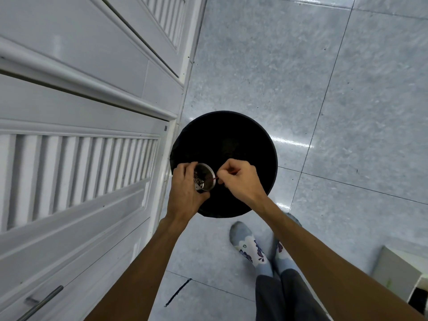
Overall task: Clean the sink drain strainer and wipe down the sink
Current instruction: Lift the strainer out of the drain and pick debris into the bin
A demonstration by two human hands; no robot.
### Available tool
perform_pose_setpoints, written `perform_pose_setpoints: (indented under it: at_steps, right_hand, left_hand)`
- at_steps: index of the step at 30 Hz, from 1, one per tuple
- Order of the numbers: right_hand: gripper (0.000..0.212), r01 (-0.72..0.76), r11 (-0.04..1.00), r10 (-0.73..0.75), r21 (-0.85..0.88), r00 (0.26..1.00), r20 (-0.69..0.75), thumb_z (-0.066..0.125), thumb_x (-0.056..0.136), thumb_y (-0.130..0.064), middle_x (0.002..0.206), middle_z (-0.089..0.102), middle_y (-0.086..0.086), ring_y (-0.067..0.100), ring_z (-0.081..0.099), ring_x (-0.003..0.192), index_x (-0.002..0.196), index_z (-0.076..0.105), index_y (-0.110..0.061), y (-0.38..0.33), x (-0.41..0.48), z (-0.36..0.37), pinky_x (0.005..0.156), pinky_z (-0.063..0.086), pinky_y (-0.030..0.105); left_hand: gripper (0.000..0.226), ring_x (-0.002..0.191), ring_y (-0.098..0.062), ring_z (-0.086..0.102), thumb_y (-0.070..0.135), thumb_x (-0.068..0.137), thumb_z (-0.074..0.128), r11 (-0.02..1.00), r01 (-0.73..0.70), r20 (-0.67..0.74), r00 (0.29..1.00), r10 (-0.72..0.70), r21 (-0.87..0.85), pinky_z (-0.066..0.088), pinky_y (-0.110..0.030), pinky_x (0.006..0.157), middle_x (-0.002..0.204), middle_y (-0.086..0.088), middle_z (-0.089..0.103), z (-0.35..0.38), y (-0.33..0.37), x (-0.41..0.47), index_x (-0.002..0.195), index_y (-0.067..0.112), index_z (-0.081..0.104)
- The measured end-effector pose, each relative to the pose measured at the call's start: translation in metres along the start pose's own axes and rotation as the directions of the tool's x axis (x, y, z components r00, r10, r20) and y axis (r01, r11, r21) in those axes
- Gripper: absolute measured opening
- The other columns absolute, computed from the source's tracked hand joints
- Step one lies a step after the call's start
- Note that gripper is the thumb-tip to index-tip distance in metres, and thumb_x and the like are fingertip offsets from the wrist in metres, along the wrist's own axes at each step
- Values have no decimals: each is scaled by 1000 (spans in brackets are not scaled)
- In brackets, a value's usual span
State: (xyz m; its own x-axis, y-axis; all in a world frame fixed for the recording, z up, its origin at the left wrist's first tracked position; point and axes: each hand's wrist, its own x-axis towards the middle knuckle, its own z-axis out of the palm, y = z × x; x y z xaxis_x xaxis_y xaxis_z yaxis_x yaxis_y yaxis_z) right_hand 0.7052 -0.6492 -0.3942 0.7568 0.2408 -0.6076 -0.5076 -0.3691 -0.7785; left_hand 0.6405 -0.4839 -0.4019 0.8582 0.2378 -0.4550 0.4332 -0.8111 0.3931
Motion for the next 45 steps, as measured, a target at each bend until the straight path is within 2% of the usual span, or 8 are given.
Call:
perform_pose_setpoints:
  at_steps: [12, 16, 20, 25, 29, 38, 41, 45]
  right_hand:
    - [13, 99, 994, -104, -45, 983, -149, 60, 86, -8, 66, 63, -9, 2, 62, 64, 77, 63, -17, 6, 1, 4, 59, 46, 7]
    - [10, 76, 979, -61, -188, 995, 83, 60, 88, -9, 72, 66, -5, 5, 61, 63, 83, 65, -15, 12, 0, 10, 59, 46, 11]
    - [10, 118, 990, -129, -82, 981, -145, 61, 81, -10, 66, 64, -9, 3, 62, 63, 77, 64, -19, 10, 1, 5, 57, 46, 9]
    - [5, 111, 964, -75, -242, 985, 154, 64, 82, -12, 72, 67, -3, 8, 62, 63, 83, 68, -15, 14, -1, 11, 58, 47, 11]
    - [9, 134, 973, -151, -188, 985, -82, 62, 80, -8, 68, 66, -7, 5, 63, 66, 78, 68, -14, 13, 1, 6, 59, 47, 8]
    - [9, 122, 971, -144, -206, 985, -98, 62, 80, -12, 71, 65, -9, 5, 62, 67, 76, 67, -18, 14, -2, 6, 62, 47, 8]
    - [10, 87, 957, -53, -278, 990, 130, 64, 82, -12, 73, 66, -7, 5, 61, 64, 79, 68, -20, 17, -4, 7, 60, 44, 10]
    - [11, 98, 971, -118, -218, 990, -80, 62, 81, -6, 72, 63, -8, 5, 60, 67, 78, 66, -16, 17, -6, 3, 61, 45, 7]
  left_hand:
    - [105, 125, -30, 46, 29, 71, 87, 991, 106, 98, 989, -113, 80, 42, -35, 104, 136, -14, 43, 8, 5, 10, 154, 8, 27]
    - [103, 134, -29, 42, 26, 68, 89, 991, 134, 118, 985, -129, -31, 38, -37, 110, 143, -14, 45, 5, 10, 8, 150, 8, 29]
    - [82, 123, -25, 51, 21, 66, 89, 987, 155, 113, 982, -151, -31, 44, -33, 104, 130, -9, 55, 3, 8, 9, 135, 10, 47]
    - [81, 121, -26, 51, 28, 67, 88, 990, 142, 124, 982, -141, -4, 42, -32, 100, 127, -10, 57, 5, 4, 9, 136, 10, 50]
    - [85, 123, -28, 51, 25, 67, 88, 991, 134, 143, 980, -135, 20, 41, -33, 102, 129, -14, 57, 7, 5, 10, 140, 7, 48]
    - [86, 121, -30, 54, 28, 67, 88, 991, 128, 159, 979, -131, 28, 43, -36, 103, 128, -15, 58, 5, 7, 9, 141, 7, 48]
    - [89, 121, -30, 54, 28, 68, 88, 991, 129, 172, 976, -131, 28, 44, -36, 102, 128, -15, 57, 3, 8, 8, 143, 6, 47]
    - [86, 117, -30, 56, 27, 66, 87, 992, 127, 175, 976, -129, 25, 45, -34, 98, 123, -15, 59, 0, 9, 9, 140, 6, 49]
